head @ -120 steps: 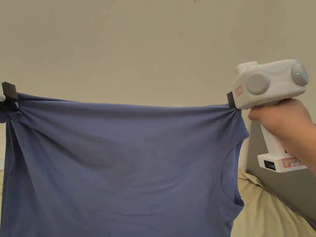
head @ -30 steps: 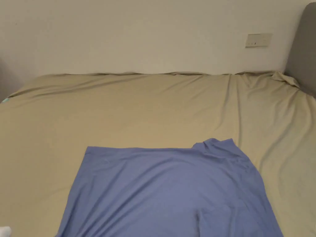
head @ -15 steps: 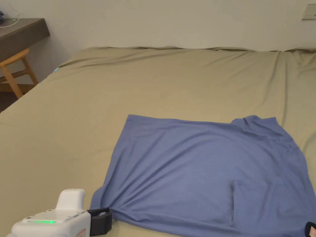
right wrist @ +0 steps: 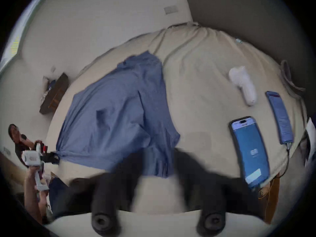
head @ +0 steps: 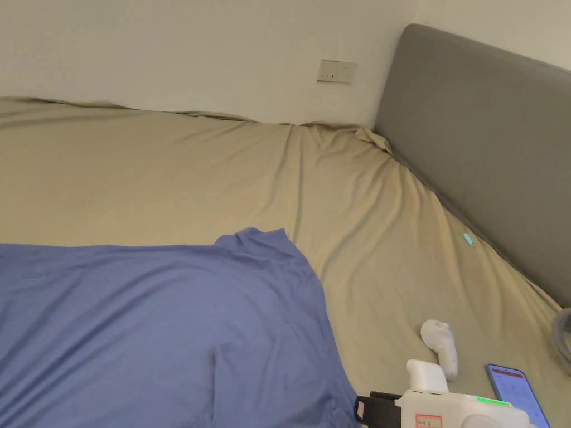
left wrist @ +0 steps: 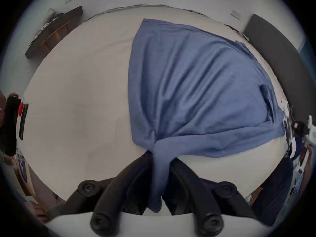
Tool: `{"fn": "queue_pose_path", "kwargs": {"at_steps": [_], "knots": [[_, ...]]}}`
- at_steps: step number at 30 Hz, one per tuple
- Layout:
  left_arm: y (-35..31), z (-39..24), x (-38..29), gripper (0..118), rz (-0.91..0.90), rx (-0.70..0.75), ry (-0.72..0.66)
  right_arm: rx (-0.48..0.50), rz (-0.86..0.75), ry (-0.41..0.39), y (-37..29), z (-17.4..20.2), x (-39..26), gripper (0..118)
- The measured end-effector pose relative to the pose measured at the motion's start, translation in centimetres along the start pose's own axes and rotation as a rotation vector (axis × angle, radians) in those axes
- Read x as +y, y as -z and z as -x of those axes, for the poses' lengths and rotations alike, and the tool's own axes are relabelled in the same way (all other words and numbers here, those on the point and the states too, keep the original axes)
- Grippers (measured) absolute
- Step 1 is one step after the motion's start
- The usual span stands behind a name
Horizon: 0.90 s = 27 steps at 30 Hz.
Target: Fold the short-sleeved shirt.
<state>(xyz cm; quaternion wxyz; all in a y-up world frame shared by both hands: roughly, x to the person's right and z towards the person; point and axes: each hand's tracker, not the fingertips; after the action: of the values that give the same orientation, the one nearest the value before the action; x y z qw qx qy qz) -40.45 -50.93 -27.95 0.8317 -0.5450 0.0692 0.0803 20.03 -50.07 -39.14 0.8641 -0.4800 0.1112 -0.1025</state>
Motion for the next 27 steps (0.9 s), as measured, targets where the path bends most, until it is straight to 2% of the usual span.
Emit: {"fn": "queue_pose_path", "kwargs": {"at_steps": [2, 3, 5, 7, 8, 10, 11, 12, 15, 19, 21, 27], "knots": [[-0.1, 1.5, 0.8, 5, -0.012, -0.1, -0.088, -0.007, 0.087, -0.013, 2.4, -0.3, -0.5, 101], [-0.7, 2.3, 0.9, 5, -0.029, -0.125, -0.124, -0.01, 0.077, -0.004, 3.1, -0.5, -0.9, 107], [-1.6, 3.0, 0.4, 5, -0.05, -0.148, -0.167, 0.001, 0.098, 0.019, 4.2, -0.5, -1.4, 89], [-2.6, 3.8, 0.6, 5, -0.067, -0.144, -0.155, 0.005, 0.1, 0.053, 5.1, -0.6, -2.0, 39], [-2.8, 4.0, 0.8, 5, -0.071, -0.151, -0.161, -0.018, 0.099, 0.056, 5.2, -0.5, -2.3, 32], [-2.7, 3.9, 0.8, 5, -0.079, -0.144, -0.156, 0.004, 0.082, 0.059, 4.5, -0.9, -2.2, 22], [-2.6, 3.9, 1.0, 5, -0.078, -0.143, -0.154, 0.023, 0.096, 0.085, 4.4, -1.2, -2.1, 6], [-2.6, 3.8, 1.2, 5, -0.073, -0.135, -0.145, 0.045, 0.089, 0.127, 3.9, -1.4, -2.2, 6], [-2.6, 3.7, 1.1, 5, -0.072, -0.127, -0.133, 0.095, 0.015, 0.132, 1.9, -1.1, -2.2, 6], [-3.7, 3.7, 1.7, 5, -0.097, -0.157, -0.166, 0.186, -0.051, 0.228, -0.8, -1.0, -0.8, 6], [-4.5, 3.7, 2.6, 5, -0.126, -0.179, -0.181, 0.25, -0.068, 0.28, -1.5, -1.0, 1.0, 6], [-4.8, 4.8, 8.4, 5, -0.2, -0.268, -0.277, 0.332, -0.118, 0.455, 0.5, -1.3, 8.5, 6]]}}
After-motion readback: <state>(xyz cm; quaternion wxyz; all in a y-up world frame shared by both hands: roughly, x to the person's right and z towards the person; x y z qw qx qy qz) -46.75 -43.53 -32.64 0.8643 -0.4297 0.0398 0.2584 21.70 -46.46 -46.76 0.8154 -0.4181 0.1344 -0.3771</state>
